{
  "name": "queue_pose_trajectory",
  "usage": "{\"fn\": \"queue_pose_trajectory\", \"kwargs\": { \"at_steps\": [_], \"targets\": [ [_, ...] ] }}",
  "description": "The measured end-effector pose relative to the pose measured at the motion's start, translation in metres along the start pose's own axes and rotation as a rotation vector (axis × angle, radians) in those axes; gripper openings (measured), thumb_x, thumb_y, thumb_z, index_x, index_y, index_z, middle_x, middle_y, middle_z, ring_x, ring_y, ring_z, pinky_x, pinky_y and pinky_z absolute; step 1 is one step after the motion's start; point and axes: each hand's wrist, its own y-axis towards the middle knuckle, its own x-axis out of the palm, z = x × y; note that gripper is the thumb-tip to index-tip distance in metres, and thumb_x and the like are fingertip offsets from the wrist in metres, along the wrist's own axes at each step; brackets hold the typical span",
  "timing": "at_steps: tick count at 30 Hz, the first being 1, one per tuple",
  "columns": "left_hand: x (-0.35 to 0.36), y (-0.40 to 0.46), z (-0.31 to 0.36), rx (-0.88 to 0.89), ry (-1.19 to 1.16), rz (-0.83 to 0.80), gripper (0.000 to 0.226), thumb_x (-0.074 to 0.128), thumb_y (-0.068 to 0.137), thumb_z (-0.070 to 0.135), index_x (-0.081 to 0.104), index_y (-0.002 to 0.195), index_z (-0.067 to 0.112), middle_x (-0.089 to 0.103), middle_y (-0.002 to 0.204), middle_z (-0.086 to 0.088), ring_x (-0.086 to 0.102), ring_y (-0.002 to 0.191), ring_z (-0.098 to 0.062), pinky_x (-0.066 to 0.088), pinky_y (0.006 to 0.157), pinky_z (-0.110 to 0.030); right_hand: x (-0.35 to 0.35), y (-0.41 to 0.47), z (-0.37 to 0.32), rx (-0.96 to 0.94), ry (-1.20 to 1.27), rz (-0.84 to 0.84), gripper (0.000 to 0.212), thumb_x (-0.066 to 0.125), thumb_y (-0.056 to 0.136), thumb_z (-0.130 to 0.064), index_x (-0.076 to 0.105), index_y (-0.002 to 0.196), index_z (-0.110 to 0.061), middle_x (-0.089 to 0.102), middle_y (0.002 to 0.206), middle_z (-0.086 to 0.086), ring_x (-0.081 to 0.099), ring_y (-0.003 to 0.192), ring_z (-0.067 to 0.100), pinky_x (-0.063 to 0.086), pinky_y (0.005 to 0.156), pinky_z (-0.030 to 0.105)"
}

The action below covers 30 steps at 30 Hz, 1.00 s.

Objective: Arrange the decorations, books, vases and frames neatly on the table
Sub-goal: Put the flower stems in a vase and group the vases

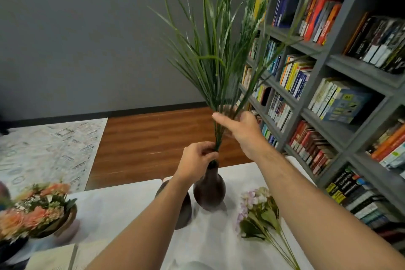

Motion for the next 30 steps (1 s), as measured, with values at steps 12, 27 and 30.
{"fn": "queue_pose_trajectory", "kwargs": {
  "at_steps": [12,27,30],
  "targets": [
    [-0.002,0.002,-0.018,-0.093,-0.519,-0.015,0.021,0.064,0.093,0.006,0.074,0.109,0.013,0.078,0.098,-0.002,0.074,0.091,-0.014,0.056,0.070,-0.018,-0.003,-0.011,0.069,0.269,-0.056,-0.111,0.012,0.067,0.095,-0.016,0.078,0.097,-0.021,0.078,0.099,0.000,0.068,0.106,0.025,0.053,0.098,0.043],
    [0.006,0.001,-0.041,-0.179,-0.385,-0.008,0.014,0.073,0.086,0.008,0.073,0.100,0.007,0.078,0.096,-0.009,0.074,0.094,-0.025,0.059,0.088,-0.039,-0.125,-0.055,0.132,0.468,-0.760,-0.081,0.019,0.072,0.087,-0.014,0.071,0.106,-0.012,0.071,0.105,0.006,0.066,0.101,0.024,0.053,0.084,0.036],
    [0.010,-0.002,-0.040,-0.150,-0.441,-0.072,0.030,0.079,0.078,0.002,0.072,0.105,0.013,0.078,0.099,-0.001,0.074,0.096,-0.017,0.055,0.080,-0.019,-0.152,-0.100,0.170,0.716,-1.178,-0.259,0.034,0.073,0.077,-0.027,0.070,0.108,-0.014,0.073,0.112,0.006,0.068,0.103,0.022,0.046,0.072,0.022]
  ]
}}
